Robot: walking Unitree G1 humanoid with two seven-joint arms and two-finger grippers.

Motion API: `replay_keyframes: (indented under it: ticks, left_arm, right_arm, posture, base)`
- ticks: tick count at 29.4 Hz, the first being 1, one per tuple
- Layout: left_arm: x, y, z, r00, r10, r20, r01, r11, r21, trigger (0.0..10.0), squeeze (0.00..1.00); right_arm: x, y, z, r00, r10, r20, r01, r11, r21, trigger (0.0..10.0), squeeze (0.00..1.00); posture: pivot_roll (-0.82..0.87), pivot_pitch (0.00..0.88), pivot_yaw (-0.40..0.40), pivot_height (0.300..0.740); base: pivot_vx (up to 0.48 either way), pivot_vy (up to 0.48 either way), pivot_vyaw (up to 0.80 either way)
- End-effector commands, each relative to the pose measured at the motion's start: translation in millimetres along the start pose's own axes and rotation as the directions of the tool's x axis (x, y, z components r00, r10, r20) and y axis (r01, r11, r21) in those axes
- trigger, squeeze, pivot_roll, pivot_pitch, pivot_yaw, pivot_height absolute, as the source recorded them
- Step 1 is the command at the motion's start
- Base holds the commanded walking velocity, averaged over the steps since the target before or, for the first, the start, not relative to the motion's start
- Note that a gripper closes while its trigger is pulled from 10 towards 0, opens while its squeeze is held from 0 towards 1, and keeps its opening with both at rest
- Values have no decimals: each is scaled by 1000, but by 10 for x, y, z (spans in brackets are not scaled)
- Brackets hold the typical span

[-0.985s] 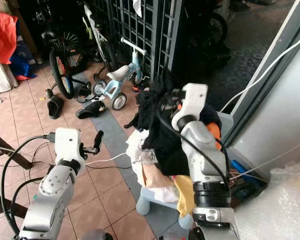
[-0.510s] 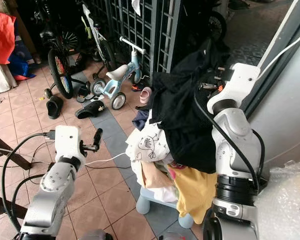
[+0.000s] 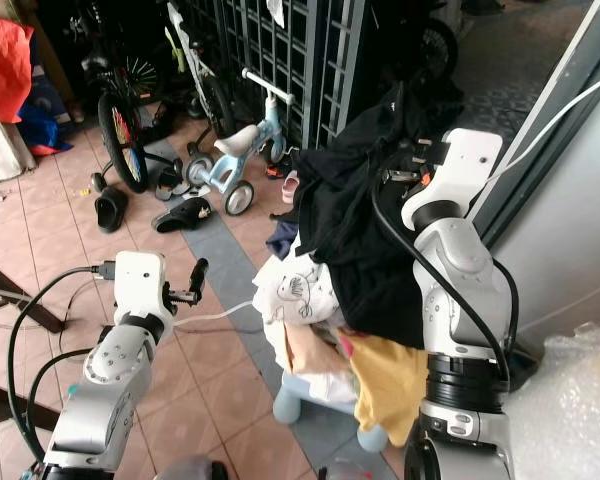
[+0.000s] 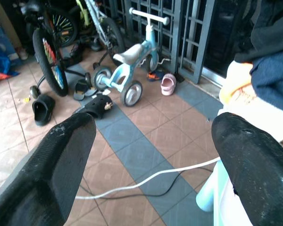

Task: Clothes washing

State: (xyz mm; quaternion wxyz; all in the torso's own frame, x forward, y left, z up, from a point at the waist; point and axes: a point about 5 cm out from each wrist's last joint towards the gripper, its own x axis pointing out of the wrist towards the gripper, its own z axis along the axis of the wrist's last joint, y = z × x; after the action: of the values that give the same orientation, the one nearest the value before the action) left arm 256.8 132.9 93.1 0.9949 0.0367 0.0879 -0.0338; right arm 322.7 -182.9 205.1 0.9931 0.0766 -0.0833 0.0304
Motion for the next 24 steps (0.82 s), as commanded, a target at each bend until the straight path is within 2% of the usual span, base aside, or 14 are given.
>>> replay_keyframes:
  ticks: [1,14,18,24]
  left_arm:
    - [-5,10,-19,1000,4,-9,-4,1000,8,10000,0]
    - [3,7,-16,1000,4,-10,-4,1000,6,10000,0]
    - [5,8,-17,1000,6,-11,-6,1000,2,10000,0]
    - [9,5,-18,1000,3,-13,-3,1000,2,10000,0]
  right_arm:
    - [-47,58,14,1000,24,18,-24,1000,-17,0,0]
    - [-98,156,-53,998,59,10,-58,997,-53,0,0]
    - [-77,188,28,996,71,51,-66,993,-95,0,0]
    - [-71,195,42,996,73,57,-67,993,-102,0,0]
  posture:
    - [-12,0,-7,740]
    - [-13,0,-4,740]
    - [-15,0,-4,740]
    - [-19,0,-4,740]
  base:
    - [-251,0,0]
    - [-250,0,0]
    - [0,0,0]
    - [0,0,0]
